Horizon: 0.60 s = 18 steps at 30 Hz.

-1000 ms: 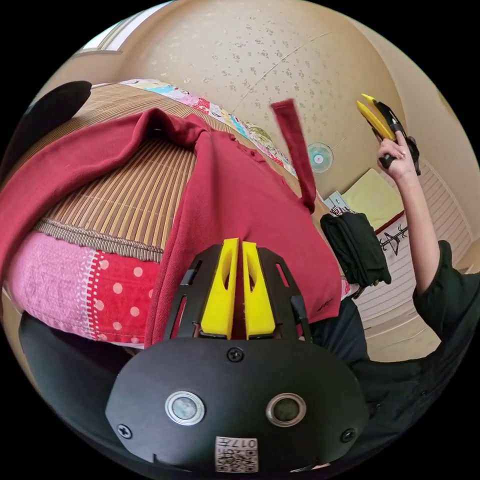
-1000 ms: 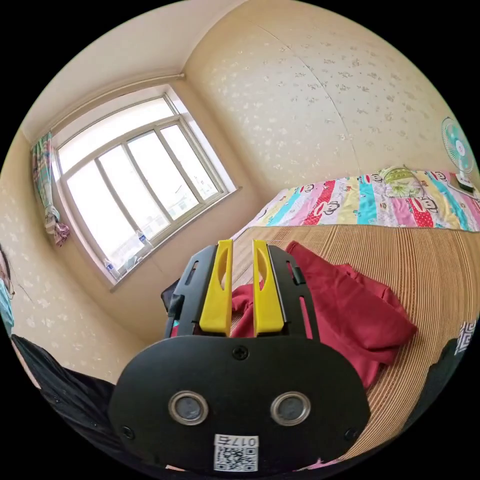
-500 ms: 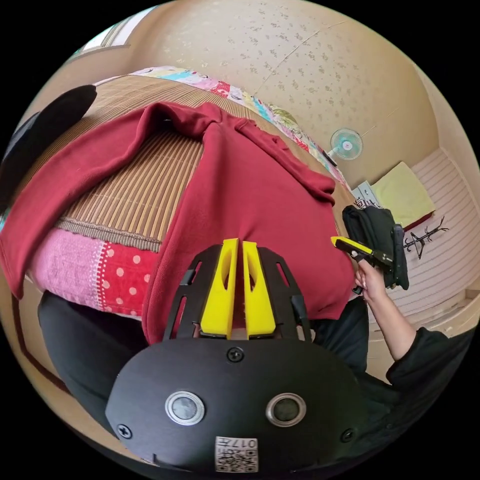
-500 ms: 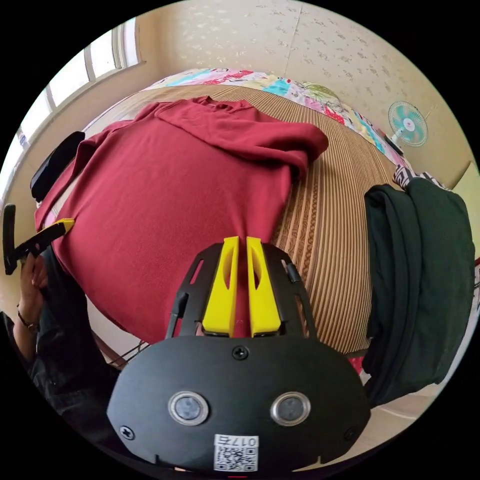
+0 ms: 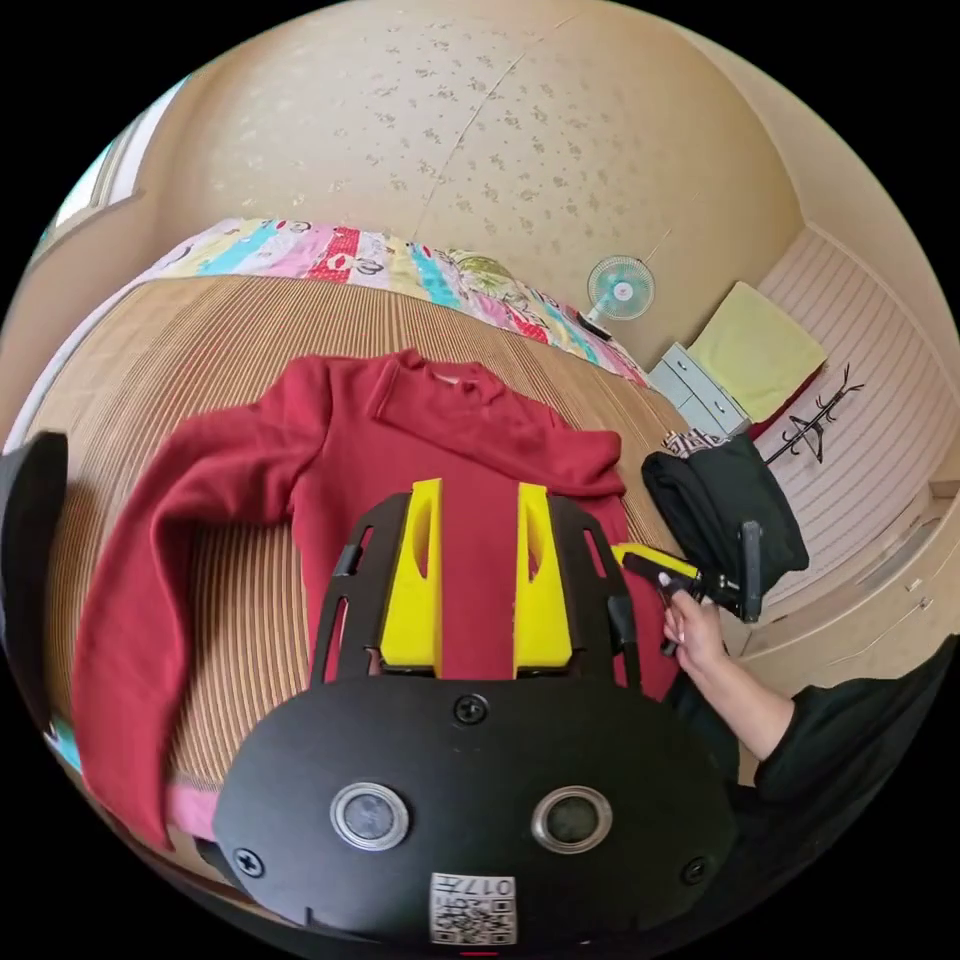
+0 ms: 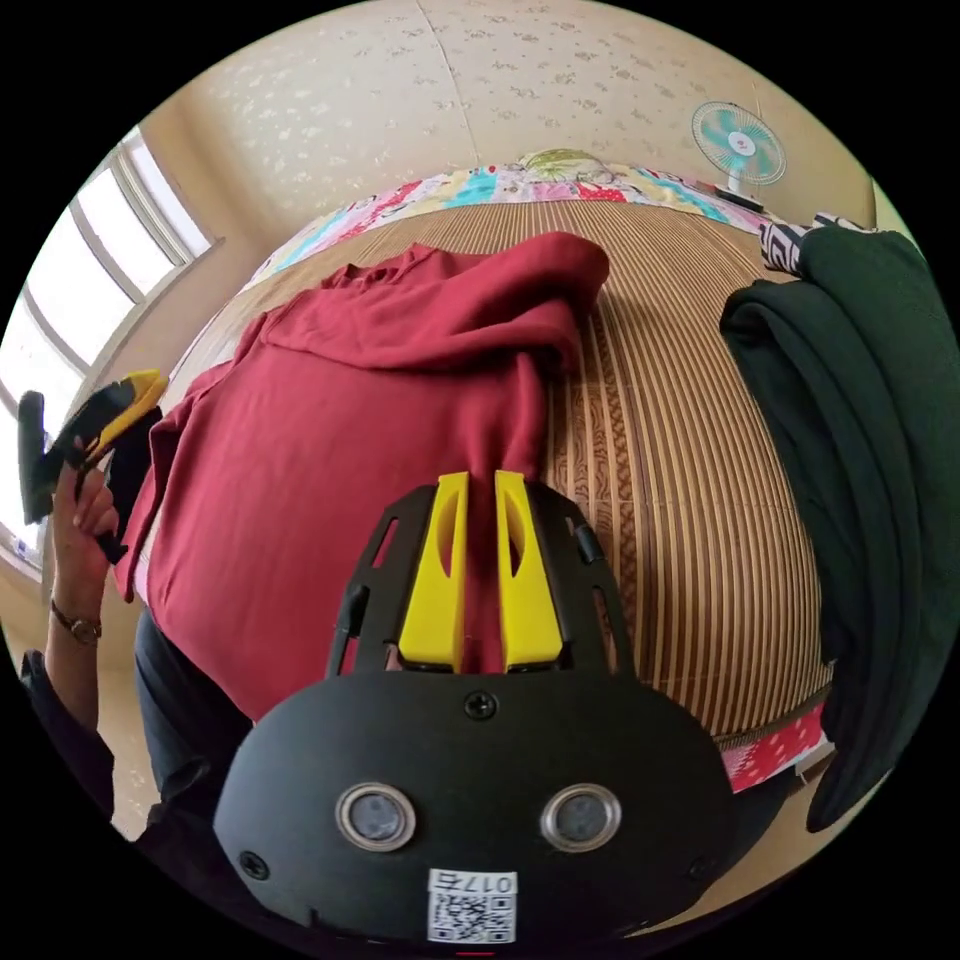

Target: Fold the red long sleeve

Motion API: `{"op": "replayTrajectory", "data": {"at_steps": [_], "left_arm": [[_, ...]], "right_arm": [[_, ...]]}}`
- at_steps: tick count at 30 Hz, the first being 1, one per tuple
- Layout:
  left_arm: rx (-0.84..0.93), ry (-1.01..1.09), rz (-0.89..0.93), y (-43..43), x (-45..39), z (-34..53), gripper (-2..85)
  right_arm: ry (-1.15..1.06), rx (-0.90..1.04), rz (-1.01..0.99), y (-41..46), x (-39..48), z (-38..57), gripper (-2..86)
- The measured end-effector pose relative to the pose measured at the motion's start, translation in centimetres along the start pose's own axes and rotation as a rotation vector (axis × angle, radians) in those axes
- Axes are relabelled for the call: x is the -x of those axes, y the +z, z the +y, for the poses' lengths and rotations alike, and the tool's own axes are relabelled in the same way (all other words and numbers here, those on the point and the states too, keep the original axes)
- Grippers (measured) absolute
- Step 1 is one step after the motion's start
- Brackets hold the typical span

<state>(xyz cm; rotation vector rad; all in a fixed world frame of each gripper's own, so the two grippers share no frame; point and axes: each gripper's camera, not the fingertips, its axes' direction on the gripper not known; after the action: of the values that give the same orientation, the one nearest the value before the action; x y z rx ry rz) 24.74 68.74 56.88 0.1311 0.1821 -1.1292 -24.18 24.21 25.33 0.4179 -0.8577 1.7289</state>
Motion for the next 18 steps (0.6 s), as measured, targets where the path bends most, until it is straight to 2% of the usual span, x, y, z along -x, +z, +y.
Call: {"op": "replayTrajectory", "data": {"at_steps": [4,8,9,12,14,16,18], "left_arm": [[0.143,-0.072,-0.186,8.9,2.8,-9.6,14.0],[0.358,-0.115,-0.221,16.9,5.1,-10.8,12.0],[0.304,-0.093,-0.223,16.7,4.8,-10.5,11.2],[0.287,-0.048,-0.207,14.9,4.0,-10.4,5.6],[0.126,0.001,-0.154,11.3,3.3,-9.5,3.7],[-0.018,-0.079,-0.157,7.2,4.2,-7.7,3.7],[-0.040,-0.217,-0.216,5.7,6.2,-6.2,3.9]], "right_arm": [[-0.028,-0.057,-0.009,0.0,-0.2,1.0,4.1],[-0.045,-0.070,0.029,0.2,0.1,1.4,3.4],[-0.051,-0.073,0.040,0.3,0.2,1.5,3.4],[-0.055,-0.075,0.040,0.4,0.0,1.7,3.2],[-0.035,-0.079,-0.014,0.3,-1.1,1.8,3.1],[-0.029,-0.083,-0.035,0.3,-1.6,1.9,3.1],[-0.031,-0.085,-0.029,0.3,-1.7,2.0,3.1]]}}
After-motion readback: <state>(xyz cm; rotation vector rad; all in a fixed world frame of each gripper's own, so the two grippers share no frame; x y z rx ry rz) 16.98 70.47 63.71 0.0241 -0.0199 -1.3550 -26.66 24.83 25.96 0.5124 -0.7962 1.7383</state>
